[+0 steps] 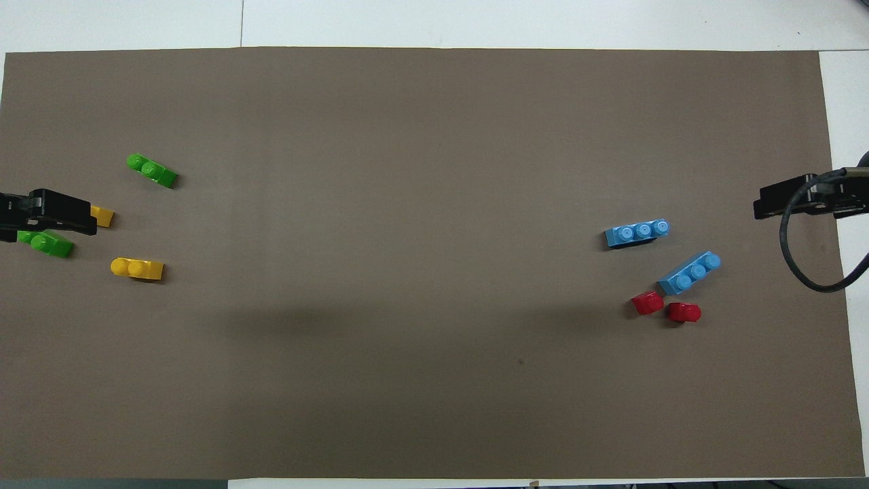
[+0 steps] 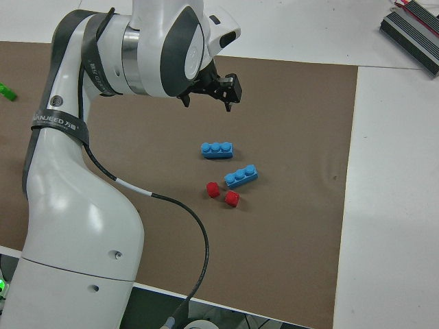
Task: Remove green block with left arm and hold with right
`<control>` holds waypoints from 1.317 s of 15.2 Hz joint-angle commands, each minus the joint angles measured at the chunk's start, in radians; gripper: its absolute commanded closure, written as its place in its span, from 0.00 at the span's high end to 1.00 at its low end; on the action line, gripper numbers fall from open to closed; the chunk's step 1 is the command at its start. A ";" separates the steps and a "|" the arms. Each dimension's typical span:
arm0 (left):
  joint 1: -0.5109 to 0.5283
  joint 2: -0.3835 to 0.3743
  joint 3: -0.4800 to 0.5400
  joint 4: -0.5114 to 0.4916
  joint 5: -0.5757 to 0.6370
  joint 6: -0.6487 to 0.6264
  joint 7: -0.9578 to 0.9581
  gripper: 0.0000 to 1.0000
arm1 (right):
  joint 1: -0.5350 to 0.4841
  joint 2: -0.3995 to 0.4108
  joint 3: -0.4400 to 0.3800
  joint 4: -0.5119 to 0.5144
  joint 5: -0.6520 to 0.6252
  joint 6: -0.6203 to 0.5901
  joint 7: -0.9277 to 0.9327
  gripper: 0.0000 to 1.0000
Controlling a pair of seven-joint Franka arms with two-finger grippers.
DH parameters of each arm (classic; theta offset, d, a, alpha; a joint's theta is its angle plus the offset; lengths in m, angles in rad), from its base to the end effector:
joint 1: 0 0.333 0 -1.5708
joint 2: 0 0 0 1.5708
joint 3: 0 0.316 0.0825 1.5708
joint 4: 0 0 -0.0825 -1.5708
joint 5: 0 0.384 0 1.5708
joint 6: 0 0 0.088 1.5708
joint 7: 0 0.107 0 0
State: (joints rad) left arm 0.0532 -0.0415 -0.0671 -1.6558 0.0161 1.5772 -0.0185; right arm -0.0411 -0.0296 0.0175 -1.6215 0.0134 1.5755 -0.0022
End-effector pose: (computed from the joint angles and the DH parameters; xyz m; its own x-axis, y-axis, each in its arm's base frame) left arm 0.5405 -0.0065 0.6076 0.9993 0.0047 -0.0368 0.0039 -0.9998 -0.0196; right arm 0.5449 -0.0113 0.6173 0.9996 -0.0215 -0.0164 -0.0217 -0.9997 -0.0129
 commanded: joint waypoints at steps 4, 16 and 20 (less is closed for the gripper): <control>-0.012 -0.023 0.010 -0.024 -0.045 0.004 0.029 1.00 | -0.002 -0.015 0.004 -0.015 -0.027 -0.014 -0.058 1.00; -0.012 -0.023 0.012 -0.024 -0.045 0.006 0.057 1.00 | -0.005 -0.013 0.004 -0.014 -0.062 -0.014 -0.067 1.00; -0.012 -0.023 0.012 -0.022 -0.045 0.006 0.057 1.00 | -0.006 -0.013 0.004 -0.011 -0.053 -0.014 -0.065 1.00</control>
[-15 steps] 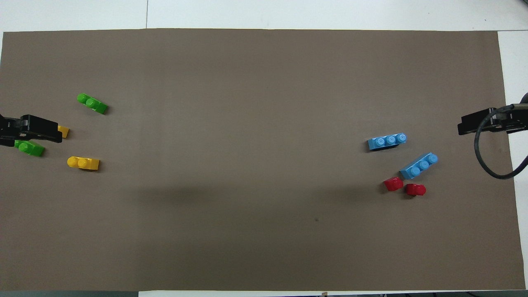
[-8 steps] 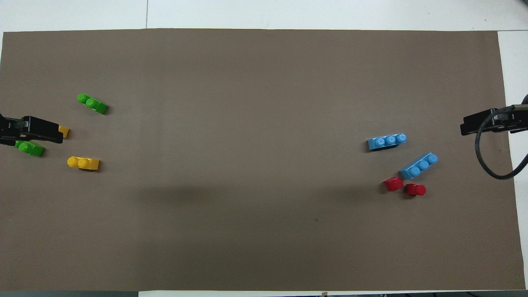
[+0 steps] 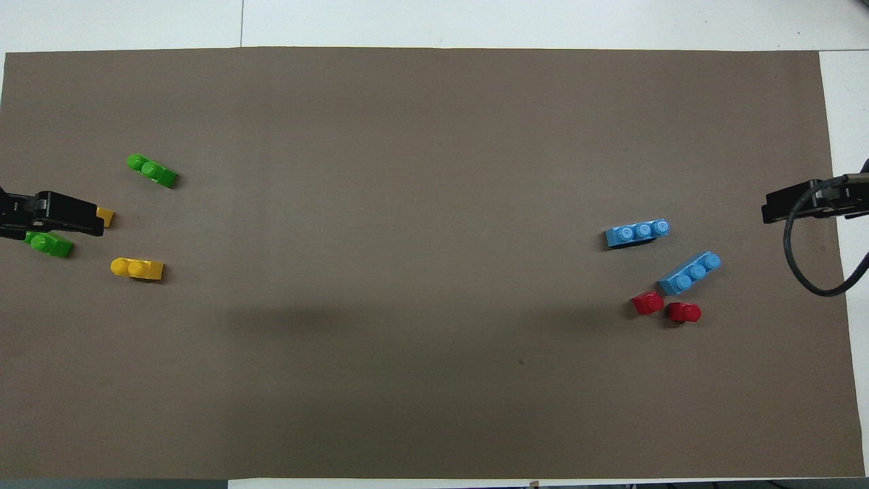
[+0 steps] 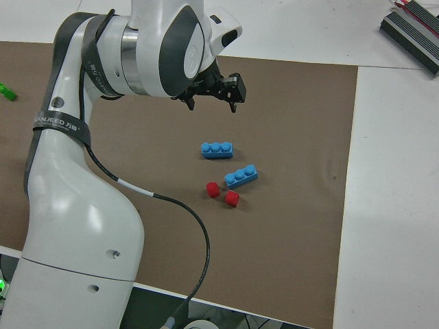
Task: Remove green block with left arm and hold with right
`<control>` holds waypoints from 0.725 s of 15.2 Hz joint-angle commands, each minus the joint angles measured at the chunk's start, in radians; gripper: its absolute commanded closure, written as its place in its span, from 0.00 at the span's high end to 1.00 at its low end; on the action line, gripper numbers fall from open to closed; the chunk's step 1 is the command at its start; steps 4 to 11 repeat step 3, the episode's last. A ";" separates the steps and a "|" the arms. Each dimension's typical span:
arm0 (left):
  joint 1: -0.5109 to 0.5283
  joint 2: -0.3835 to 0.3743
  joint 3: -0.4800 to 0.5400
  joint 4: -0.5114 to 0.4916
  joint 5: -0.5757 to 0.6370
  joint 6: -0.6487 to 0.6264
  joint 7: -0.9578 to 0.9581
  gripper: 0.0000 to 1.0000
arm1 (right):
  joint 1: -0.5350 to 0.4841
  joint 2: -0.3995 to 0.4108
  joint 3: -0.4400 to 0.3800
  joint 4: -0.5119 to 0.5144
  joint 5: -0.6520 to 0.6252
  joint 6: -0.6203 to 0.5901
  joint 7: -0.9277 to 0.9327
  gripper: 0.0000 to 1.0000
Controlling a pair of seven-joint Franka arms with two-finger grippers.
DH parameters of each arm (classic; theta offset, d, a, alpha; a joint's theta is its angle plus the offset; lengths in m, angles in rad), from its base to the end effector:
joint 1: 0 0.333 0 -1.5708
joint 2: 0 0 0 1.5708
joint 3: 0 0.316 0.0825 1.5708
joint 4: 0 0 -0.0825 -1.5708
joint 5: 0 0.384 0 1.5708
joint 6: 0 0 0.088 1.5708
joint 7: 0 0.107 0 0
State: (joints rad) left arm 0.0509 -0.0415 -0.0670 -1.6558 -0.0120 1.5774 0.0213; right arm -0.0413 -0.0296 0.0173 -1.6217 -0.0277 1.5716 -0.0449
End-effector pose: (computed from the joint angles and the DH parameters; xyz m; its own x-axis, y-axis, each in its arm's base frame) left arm 0.5405 -0.0107 0.6077 0.9986 -0.0371 -0.0368 -0.0368 -0.9993 0.0100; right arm 0.5443 -0.0159 0.6169 0.9995 0.0209 -0.0217 0.0215 -0.9994 0.0272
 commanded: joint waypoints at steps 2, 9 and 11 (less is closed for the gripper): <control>-0.009 -0.023 0.012 -0.022 -0.017 0.007 0.017 1.00 | -0.005 -0.013 0.003 -0.011 -0.008 -0.010 -0.023 1.00; -0.011 -0.023 0.012 -0.022 -0.017 0.006 0.017 1.00 | -0.005 -0.013 0.003 -0.011 -0.006 -0.010 -0.023 1.00; -0.011 -0.023 0.012 -0.022 -0.017 0.006 0.017 1.00 | -0.005 -0.013 0.003 -0.011 -0.006 -0.010 -0.023 1.00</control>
